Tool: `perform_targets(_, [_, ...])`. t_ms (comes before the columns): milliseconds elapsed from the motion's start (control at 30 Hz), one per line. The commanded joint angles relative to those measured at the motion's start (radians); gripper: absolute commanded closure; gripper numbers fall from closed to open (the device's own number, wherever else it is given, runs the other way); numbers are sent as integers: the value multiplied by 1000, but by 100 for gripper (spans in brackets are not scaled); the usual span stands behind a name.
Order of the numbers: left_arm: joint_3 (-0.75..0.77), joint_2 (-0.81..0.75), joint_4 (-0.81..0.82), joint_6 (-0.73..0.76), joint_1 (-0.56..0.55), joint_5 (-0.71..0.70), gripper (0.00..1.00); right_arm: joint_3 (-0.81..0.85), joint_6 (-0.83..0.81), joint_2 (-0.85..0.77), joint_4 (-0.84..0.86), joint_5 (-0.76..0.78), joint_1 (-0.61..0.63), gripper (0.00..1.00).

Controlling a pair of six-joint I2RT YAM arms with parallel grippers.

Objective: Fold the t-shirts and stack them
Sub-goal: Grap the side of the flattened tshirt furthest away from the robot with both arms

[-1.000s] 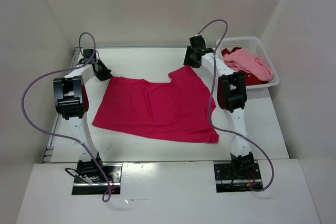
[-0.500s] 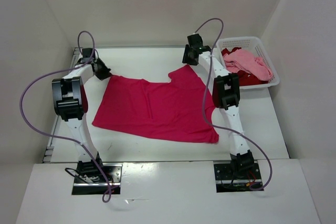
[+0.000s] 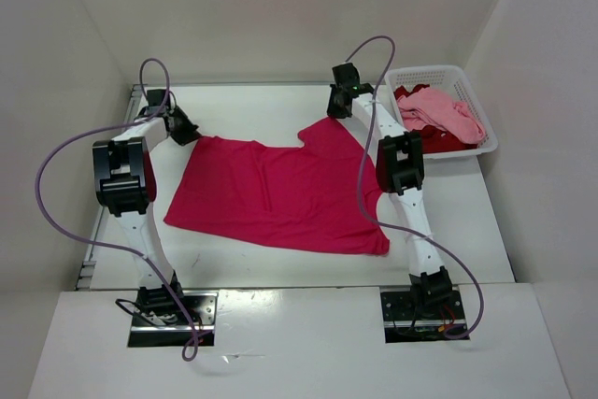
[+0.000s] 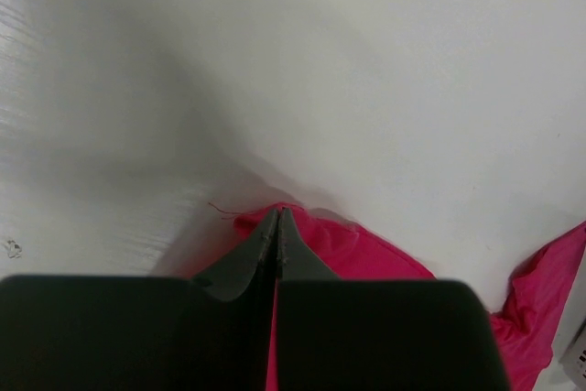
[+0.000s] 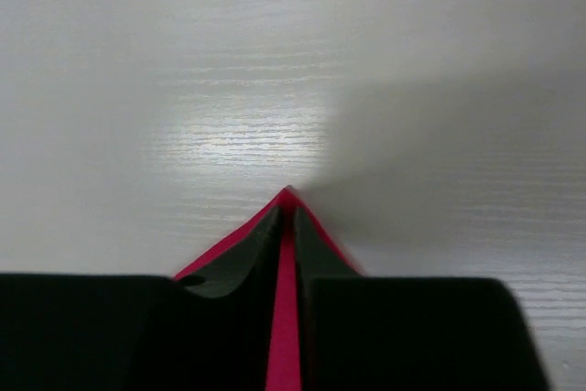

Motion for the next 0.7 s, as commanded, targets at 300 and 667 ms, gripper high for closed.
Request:
perform_targets(300, [-23, -84, 47, -25, -7, 33, 100, 30, 2, -138, -28, -23, -26, 100])
perform_targets(667, [-23, -84, 47, -25, -7, 42, 100, 32, -18, -40, -37, -61, -36, 54])
